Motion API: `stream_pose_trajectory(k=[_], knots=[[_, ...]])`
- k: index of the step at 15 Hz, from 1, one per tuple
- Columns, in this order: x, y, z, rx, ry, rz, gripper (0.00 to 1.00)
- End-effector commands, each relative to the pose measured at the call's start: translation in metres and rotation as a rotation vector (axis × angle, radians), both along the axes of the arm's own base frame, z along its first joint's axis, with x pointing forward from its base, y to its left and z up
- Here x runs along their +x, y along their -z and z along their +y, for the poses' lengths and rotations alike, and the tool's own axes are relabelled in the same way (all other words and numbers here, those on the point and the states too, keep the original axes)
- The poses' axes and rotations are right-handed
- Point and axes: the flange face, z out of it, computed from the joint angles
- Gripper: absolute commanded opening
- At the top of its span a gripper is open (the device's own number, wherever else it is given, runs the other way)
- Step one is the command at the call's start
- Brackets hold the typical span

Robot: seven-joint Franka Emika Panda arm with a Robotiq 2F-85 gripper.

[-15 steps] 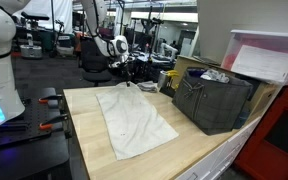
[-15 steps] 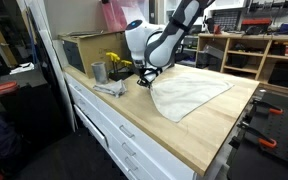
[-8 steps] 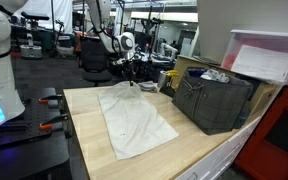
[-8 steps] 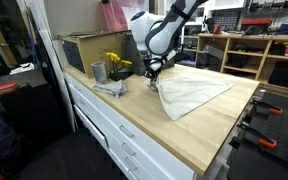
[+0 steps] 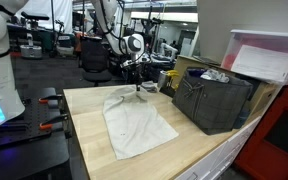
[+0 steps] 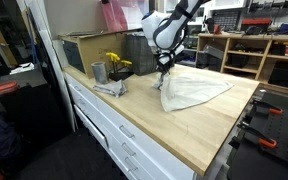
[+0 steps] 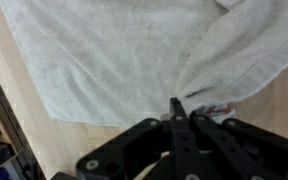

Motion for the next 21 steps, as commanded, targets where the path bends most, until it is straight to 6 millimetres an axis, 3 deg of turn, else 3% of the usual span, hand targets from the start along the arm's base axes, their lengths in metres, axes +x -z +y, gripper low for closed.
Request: stream_pose_trajectory(k=[1, 10, 21], knots=[[0.004, -0.012, -0.033, -0.024, 0.057, 0.012, 0.01], [0.004, -0.017, -0.091, -0.125, 0.149, 0.002, 0.01], [0.008, -0.023, -0.134, -0.298, 0.257, -0.043, 0.01]])
